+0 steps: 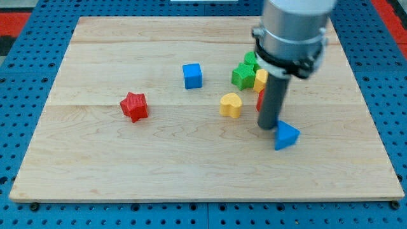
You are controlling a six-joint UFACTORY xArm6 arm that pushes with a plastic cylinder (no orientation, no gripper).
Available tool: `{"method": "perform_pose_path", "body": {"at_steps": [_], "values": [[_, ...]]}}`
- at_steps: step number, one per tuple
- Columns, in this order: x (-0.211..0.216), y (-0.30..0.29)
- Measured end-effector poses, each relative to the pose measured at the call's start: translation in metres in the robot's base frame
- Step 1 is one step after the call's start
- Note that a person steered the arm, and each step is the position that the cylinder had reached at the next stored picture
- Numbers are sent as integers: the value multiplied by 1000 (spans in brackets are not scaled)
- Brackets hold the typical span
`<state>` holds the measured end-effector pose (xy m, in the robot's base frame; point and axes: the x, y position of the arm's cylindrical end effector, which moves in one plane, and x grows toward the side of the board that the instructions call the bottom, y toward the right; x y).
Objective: Move yellow hexagon along with the red circle to the top right of blue triangle
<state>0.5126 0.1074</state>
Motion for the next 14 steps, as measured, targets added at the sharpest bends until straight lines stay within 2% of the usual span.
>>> {"method": "perform_pose_path", "body": {"at_steps": [1, 2, 3, 4, 5, 7, 8, 10, 11, 13, 14], "values": [[31, 28], [19, 20], [-9, -34], [14, -89], [-8, -150], [-142, -182], [-192, -193], [-202, -59], [-202, -38], [-170, -37], [-213, -40]]}}
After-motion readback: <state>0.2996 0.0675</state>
